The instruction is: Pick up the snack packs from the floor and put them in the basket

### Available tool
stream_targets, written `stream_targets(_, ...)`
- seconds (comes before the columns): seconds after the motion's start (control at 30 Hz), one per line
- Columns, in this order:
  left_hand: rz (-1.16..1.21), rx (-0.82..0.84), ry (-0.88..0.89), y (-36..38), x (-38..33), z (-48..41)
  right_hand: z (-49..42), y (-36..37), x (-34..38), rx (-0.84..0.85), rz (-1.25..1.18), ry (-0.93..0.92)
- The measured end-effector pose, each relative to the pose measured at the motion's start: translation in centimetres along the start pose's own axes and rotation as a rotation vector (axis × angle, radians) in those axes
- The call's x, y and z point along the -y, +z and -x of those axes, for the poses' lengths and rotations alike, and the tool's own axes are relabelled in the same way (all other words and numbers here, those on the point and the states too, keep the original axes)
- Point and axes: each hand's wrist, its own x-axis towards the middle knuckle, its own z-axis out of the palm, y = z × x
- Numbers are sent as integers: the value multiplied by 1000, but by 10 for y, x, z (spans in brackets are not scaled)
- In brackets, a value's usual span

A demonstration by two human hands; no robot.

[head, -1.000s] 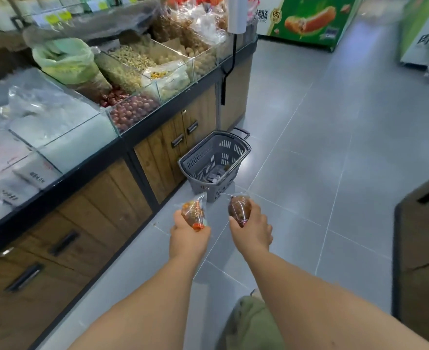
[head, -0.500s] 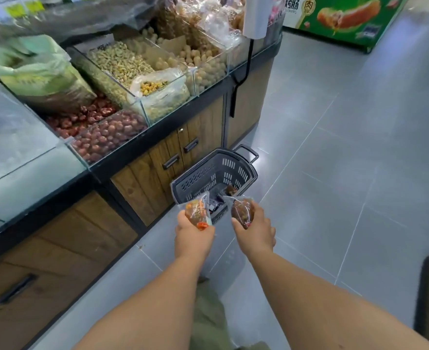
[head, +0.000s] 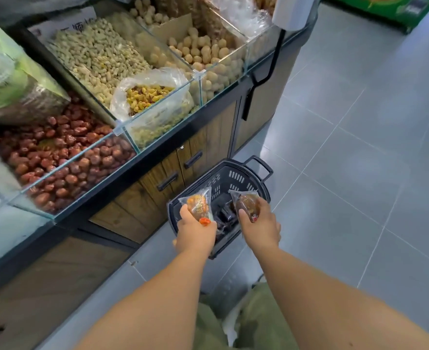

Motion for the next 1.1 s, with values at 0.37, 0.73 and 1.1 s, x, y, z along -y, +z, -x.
stream_targets(0.37, 261, -75, -255, 65, -91, -82, -168, -13, 25, 239, 176, -115)
stream_targets(0.73, 329, -135, -453, 143, -104, -166, -287, 50, 16, 349, 272, -52)
stream_targets(1.1, 285, 28, -577, 246, -39, -274, -374, 174, -57, 420, 529, -54)
